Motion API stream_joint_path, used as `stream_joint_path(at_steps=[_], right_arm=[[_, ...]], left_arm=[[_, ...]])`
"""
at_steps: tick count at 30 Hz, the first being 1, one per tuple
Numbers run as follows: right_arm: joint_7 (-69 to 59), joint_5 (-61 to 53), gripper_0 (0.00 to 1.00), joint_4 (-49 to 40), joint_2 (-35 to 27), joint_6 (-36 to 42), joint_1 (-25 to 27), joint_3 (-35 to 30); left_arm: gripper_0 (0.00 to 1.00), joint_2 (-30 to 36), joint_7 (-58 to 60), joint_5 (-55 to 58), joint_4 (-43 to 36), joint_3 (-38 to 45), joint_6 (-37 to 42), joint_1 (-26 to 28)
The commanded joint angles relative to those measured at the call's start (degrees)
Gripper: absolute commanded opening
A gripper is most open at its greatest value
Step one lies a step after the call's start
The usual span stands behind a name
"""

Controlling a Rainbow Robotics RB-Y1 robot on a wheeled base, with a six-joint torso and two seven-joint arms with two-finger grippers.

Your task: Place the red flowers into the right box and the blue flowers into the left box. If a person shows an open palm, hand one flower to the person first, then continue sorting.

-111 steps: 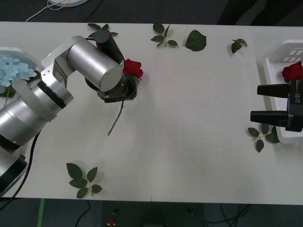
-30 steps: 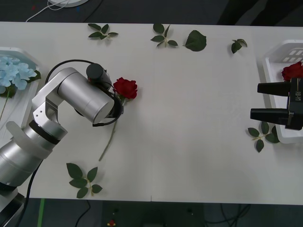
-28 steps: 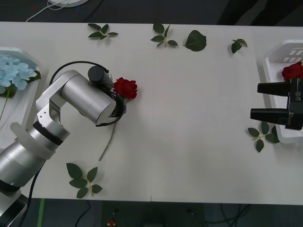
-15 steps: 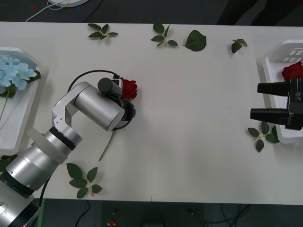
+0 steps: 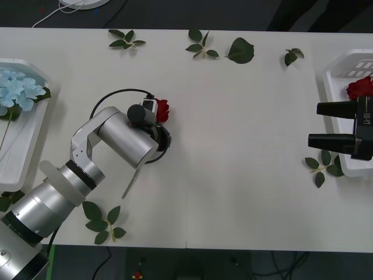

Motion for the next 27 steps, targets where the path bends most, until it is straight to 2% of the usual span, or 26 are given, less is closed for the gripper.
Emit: stream_joint_path(at_steps=[1,4,6,8,9,11,12,27], right_arm=[[1.69,-0.76,1.0,-1.65,0.78,-0.43,0.82,-0.1],[1.69,-0.76,1.0,-1.65,0.78,-0.43,0.82,-0.1],[1.69,-0.76,1.0,-1.65,0.78,-0.43,0.82,-0.1],[1.69,-0.76,1.0,-1.65,0.78,-0.43,0.82,-0.1],[1.69,-0.76,1.0,-1.65,0.78,-0.43,0.82,-0.1],[1.69,-0.76,1.0,-1.65,0.78,-0.43,0.82,-0.1],[1.69,-0.76,1.0,-1.65,0.78,-0.43,0.82,-0.1],[1.69,-0.76,1.0,-1.65,0.78,-0.43,0.82,-0.1]], left_arm=[[1.0,-0.41,-2.78,-1.28,2.46,-2.02,-1.51,0.31],[0.98,-0.41,-3.04,-1.64,2.46,-2.11,-1.6,0.31],[0.87,-0.41,-3.13,-2.16,2.46,-2.11,-1.6,0.31],[0.61,-0.41,-3.31,-2.51,2.46,-2.11,-1.6,0.31],[0.52,-0.41,-3.31,-2.51,2.46,-2.11,-1.6,0.31],[0.11,-0.41,-3.57,-2.51,2.46,-2.11,-1.51,0.31],[0.01,-0.41,-3.57,-2.51,2.46,-2.11,-1.6,0.31],[0.0,-0.41,-4.1,-3.04,2.46,-2.11,-2.57,0.31]])
